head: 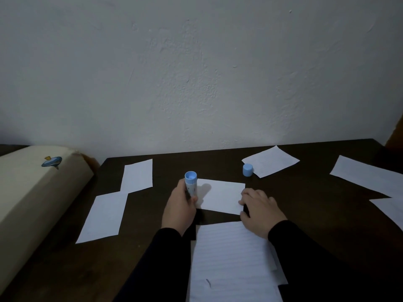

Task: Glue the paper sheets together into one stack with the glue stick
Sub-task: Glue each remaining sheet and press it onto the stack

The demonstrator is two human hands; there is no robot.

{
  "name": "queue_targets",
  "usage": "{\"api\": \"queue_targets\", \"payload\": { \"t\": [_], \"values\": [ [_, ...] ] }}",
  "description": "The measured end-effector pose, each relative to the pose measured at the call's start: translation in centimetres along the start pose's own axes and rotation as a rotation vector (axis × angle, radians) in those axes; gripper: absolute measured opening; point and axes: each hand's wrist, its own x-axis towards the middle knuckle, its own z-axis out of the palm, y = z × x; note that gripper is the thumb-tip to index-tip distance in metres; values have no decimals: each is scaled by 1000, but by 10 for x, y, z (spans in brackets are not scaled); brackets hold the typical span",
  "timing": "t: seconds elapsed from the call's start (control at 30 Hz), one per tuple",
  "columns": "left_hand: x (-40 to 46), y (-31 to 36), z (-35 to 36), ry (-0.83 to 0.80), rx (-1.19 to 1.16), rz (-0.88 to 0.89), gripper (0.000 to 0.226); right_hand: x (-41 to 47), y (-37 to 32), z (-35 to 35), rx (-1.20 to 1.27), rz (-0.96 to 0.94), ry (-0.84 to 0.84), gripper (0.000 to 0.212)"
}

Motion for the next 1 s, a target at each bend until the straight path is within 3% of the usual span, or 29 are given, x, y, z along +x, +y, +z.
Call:
{"api": "queue_targets", "payload": {
  "t": [0.27,0.37,0.5,0.73,0.87,1.0],
  "values": [
    [0,1,-5,22,-66,-69,33,-1,-1,3,-101,-2,-91,50],
    [-3,4,-11,91,-314,-148,31,0,-2,4,-117,14,-105,51],
    [-6,10,-19,188,-570,-206,50,0,-2,5,-132,14,-91,51],
    [-9,18,-20,329,-638,-127,52,-2,-6,4,-152,21,-96,52],
    [-11,18,-16,278,-609,-121,54,-3,-16,3,-211,58,-92,56],
    [-15,22,-9,221,-564,-100,55,-2,-27,-2,-160,5,70,53]
  ]
}}
